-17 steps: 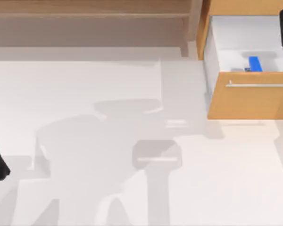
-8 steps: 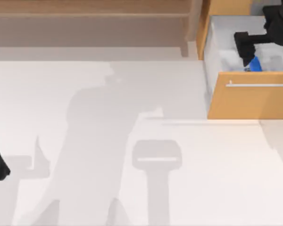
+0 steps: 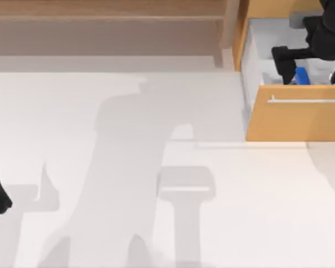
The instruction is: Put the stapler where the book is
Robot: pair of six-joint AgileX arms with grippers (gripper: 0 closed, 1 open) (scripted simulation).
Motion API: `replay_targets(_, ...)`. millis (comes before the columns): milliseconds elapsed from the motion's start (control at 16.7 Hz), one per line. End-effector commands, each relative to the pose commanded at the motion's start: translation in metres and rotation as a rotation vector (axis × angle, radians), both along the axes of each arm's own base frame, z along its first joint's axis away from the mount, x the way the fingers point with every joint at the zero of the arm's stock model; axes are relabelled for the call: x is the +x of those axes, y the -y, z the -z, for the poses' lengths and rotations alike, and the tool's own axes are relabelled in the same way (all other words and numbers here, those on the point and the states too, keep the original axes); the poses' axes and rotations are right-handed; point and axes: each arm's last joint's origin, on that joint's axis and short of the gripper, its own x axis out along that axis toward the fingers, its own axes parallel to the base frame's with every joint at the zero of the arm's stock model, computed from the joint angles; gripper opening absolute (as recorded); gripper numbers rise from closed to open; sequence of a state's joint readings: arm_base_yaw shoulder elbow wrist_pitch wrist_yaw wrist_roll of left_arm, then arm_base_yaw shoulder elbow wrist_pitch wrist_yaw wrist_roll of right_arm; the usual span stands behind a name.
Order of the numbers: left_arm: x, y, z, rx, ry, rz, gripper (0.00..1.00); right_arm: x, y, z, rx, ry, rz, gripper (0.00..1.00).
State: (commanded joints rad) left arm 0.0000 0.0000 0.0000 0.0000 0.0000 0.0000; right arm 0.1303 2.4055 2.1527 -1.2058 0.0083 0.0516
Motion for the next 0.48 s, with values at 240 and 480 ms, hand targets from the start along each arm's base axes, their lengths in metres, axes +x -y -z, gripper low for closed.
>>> replay_targets(240, 0.0, 0.0, 0.0, 0.0, 0.0, 0.0, 1.0, -0.0002, 0.0022, 0.0012, 0.0, -0.001, 0.003, 1.0)
replay_targets(480, 0.0, 0.0, 0.0, 0.0, 0.0, 0.0, 1.0, -0.0012, 0.0008, 0.0055, -0.001, 0.0, 0.0, 1.0)
